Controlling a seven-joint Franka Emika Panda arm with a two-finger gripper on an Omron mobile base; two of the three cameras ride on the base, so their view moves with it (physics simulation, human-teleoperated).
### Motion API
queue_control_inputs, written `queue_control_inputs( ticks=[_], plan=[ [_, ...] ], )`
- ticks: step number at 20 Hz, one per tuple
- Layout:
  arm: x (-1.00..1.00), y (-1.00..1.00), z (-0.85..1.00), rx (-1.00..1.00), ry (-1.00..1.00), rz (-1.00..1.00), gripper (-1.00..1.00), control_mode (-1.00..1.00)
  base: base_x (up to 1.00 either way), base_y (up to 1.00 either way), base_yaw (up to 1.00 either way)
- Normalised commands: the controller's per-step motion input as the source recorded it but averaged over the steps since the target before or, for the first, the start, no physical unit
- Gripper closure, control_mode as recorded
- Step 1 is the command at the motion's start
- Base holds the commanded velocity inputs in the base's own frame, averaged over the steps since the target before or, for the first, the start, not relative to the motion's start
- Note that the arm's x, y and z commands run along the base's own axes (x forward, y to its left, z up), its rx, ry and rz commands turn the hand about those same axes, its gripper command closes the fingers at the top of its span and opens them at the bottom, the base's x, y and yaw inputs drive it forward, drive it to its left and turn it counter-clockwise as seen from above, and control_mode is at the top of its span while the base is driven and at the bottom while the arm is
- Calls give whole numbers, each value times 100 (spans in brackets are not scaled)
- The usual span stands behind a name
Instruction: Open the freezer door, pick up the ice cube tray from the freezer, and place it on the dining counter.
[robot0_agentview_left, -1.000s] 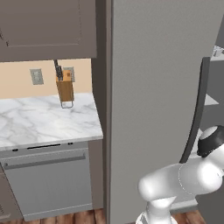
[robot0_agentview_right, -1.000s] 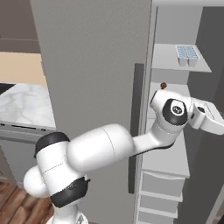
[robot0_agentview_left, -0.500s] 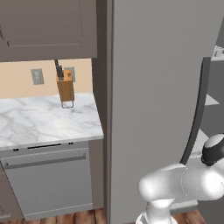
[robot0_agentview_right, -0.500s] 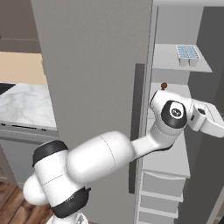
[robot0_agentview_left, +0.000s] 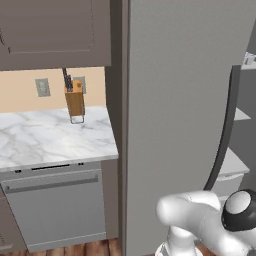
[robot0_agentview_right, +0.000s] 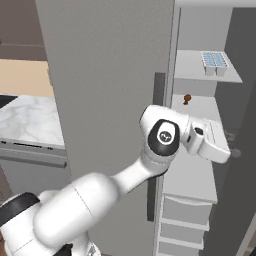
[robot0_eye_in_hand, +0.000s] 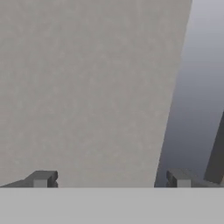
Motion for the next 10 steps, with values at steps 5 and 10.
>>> queue_control_inputs(
  ticks=[5,10],
  plan=[
    [-58,86,19,0,4,5,-100,-100,0,0,0],
    [-51,92,3,0,6,11,-100,-100,0,0,0]
  ],
)
